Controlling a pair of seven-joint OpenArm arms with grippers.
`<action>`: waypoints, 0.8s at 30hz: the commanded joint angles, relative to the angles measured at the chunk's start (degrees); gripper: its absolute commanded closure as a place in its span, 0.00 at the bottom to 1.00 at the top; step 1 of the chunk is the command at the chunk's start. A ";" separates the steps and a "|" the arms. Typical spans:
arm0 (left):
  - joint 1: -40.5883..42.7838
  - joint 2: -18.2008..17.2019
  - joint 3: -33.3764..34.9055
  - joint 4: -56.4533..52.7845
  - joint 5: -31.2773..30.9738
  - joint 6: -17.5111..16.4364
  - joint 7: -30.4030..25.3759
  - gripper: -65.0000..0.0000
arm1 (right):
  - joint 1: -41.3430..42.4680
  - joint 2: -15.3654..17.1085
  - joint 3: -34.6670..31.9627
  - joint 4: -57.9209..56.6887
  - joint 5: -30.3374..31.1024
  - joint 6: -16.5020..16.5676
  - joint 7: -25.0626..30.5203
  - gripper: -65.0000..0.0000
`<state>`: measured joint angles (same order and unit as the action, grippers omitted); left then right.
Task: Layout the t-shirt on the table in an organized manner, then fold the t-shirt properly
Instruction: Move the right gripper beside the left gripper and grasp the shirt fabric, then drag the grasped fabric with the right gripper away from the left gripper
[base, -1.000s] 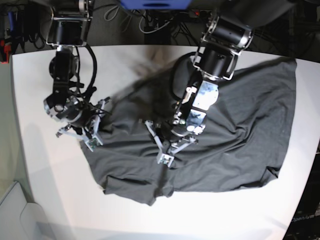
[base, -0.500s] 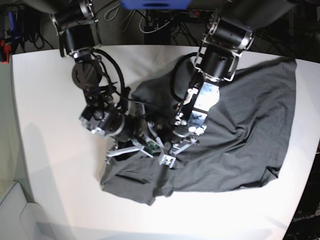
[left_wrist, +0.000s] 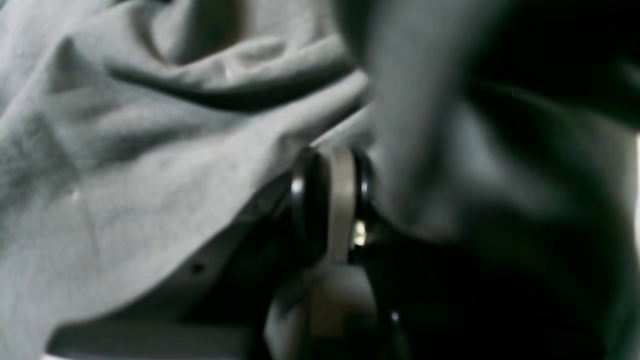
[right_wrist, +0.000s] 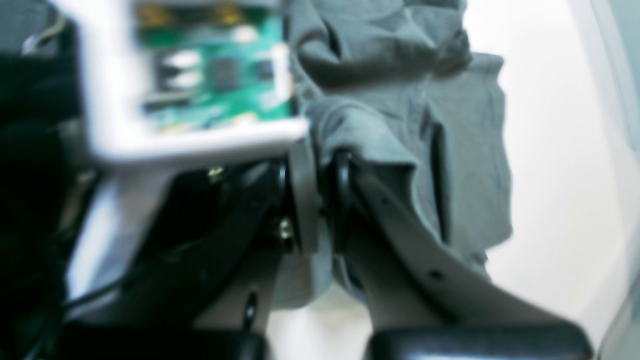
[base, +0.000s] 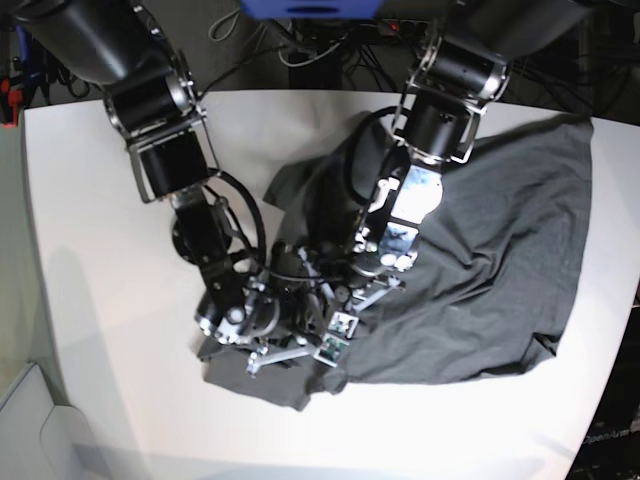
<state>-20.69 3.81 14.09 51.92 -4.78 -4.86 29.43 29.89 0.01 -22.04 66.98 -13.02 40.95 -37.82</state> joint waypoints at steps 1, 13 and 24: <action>0.25 -0.17 0.11 -0.18 1.13 0.25 4.46 0.90 | 2.77 -0.49 0.20 -0.30 -0.04 -0.95 2.09 1.00; 2.09 -1.13 -10.35 12.30 1.04 0.51 5.25 0.90 | 4.09 -0.14 5.12 -6.28 -0.30 -0.95 5.43 1.00; 5.35 1.15 -27.58 20.03 -6.26 0.34 5.25 0.90 | 3.65 -0.41 4.68 -6.63 -0.30 -0.95 5.78 0.80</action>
<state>-13.85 5.23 -13.69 70.83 -11.40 -4.49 35.79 31.66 -0.03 -17.41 59.37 -13.74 40.45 -33.10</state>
